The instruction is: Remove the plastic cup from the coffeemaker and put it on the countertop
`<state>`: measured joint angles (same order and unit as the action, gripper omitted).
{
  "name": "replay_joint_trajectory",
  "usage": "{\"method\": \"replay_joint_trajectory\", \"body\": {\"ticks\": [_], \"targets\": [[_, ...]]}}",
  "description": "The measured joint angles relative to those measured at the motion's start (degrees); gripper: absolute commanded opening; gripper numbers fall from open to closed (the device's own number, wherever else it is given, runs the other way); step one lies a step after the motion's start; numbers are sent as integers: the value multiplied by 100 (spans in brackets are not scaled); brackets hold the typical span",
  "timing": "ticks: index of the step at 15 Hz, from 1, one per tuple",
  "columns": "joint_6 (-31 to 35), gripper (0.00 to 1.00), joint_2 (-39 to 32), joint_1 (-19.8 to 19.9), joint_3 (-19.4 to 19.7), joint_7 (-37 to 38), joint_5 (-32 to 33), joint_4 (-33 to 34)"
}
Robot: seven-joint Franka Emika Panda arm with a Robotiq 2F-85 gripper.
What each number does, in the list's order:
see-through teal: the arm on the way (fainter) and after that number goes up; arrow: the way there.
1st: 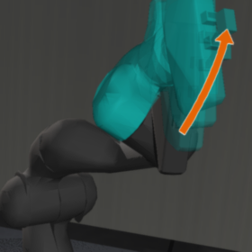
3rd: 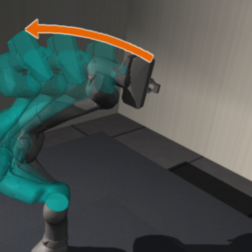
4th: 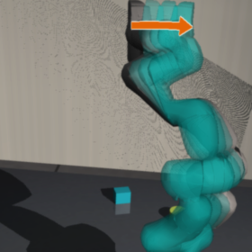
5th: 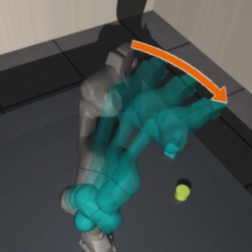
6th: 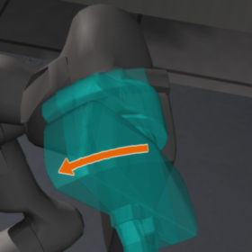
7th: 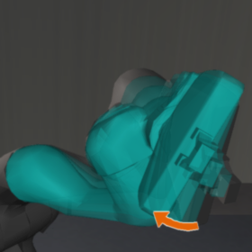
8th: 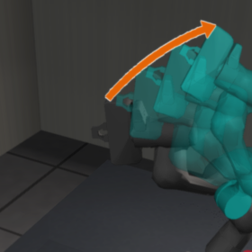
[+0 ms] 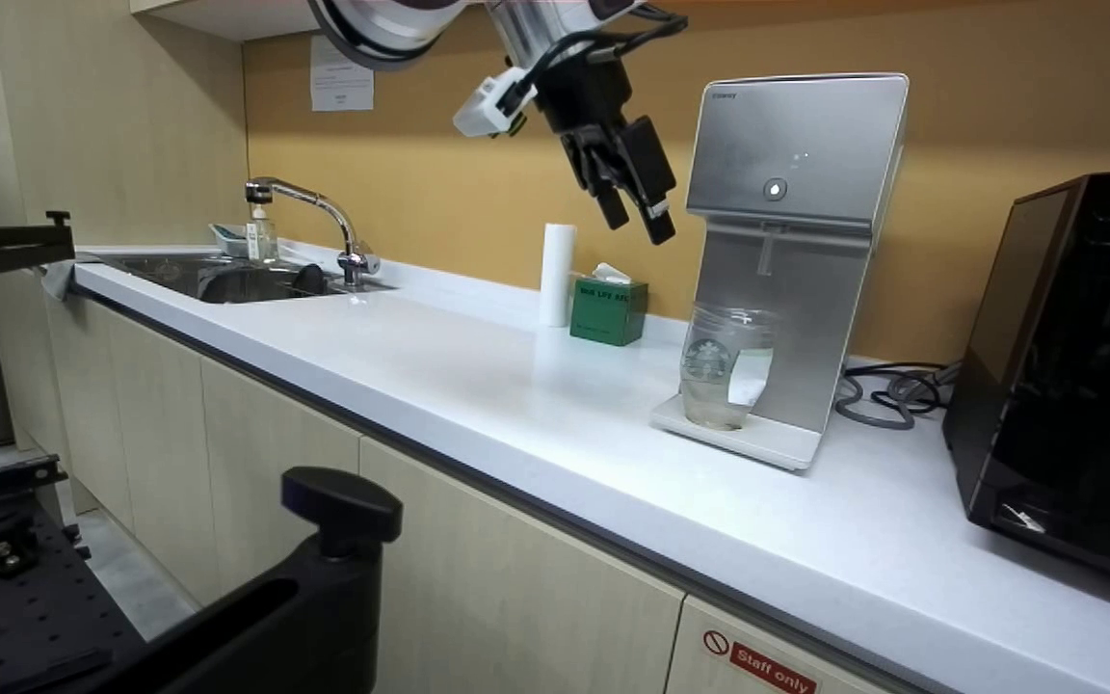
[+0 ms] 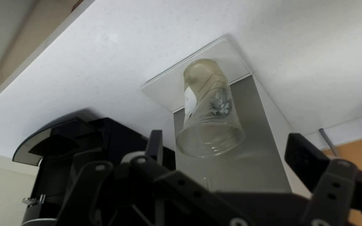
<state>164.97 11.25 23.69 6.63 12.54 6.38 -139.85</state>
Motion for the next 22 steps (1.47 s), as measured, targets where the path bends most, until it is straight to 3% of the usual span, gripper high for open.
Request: {"method": "replay_joint_trajectory", "body": {"ticks": [8, 22], "targets": [[440, 100, -1163, 482, -2, 644, 548, 856], [467, 100, -2220, 450, 46, 927, 601, 1745]]}}
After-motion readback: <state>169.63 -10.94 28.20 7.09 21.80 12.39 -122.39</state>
